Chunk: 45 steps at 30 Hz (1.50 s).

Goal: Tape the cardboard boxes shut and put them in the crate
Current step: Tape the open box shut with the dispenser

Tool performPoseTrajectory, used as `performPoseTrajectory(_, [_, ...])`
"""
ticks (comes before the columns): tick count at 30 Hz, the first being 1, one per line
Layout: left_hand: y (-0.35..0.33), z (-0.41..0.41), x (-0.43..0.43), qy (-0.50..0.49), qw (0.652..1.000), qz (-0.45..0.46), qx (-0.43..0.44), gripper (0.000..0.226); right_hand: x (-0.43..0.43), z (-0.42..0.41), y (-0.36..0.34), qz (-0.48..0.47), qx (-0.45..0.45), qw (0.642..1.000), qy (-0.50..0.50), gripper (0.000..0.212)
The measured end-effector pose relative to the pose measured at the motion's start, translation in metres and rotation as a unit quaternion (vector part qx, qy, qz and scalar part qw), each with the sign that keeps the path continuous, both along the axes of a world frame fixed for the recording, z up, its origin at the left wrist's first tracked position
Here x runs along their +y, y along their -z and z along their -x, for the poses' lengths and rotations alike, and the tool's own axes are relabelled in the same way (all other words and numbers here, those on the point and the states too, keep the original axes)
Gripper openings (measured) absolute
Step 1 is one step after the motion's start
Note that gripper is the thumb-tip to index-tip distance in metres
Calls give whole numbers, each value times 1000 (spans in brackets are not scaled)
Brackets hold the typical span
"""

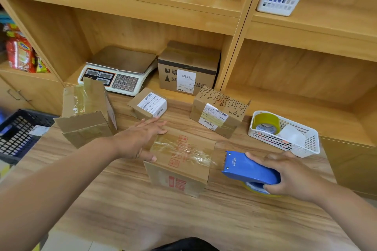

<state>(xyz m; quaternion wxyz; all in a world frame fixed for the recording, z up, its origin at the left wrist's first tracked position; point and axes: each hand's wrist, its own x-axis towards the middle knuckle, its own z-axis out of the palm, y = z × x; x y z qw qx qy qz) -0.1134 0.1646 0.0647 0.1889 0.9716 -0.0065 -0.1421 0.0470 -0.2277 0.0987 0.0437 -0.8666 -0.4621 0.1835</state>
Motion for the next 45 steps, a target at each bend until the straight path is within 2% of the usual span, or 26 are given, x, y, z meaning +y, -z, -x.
performPoseTrajectory(6, [-10, -1, -5, -8, 1000, -17, 23, 96, 21, 10, 11, -3, 2, 1000, -19, 76])
performPoseTrajectory(9, [-22, -6, -16, 6, 996, -85, 37, 101, 25, 14, 15, -15, -13, 1000, -16, 82])
performPoseTrajectory(11, [-32, -11, -34, 27, 993, -113, 30, 107, 24, 15, 24, -39, -6, 999, -19, 76])
performPoseTrajectory(17, [-29, -41, -115, 127, 988, -92, 0, 121, 19, 16, 31, -58, -14, 998, -10, 74])
performPoseTrajectory(22, [-17, -56, -142, 142, 983, -114, 9, 127, 13, 17, 38, -57, -36, 998, 9, 74])
performPoseTrajectory(26, [-20, -56, -146, 161, 975, -153, -17, 125, 5, 22, 40, -76, -40, 996, 26, 74])
performPoseTrajectory(30, [-26, -55, -145, 173, 971, -156, -49, 113, 0, 24, 37, -88, -54, 994, 39, 78])
performPoseTrajectory(34, [-32, -53, -135, 154, 981, -104, -62, 113, 4, 29, 7, -77, -48, 995, 45, 76])
performPoseTrajectory(38, [-47, -47, -115, 91, 994, 20, -53, 125, 9, 27, -21, -113, -35, 991, 56, 75])
performPoseTrajectory(42, [-45, -31, -95, 40, 988, 144, -33, 127, 23, 26, -42, -108, -39, 992, 47, 77])
performPoseTrajectory(45, [-36, -15, -81, 19, 982, 189, -12, 125, 42, 35, -46, -87, -38, 995, 31, 76])
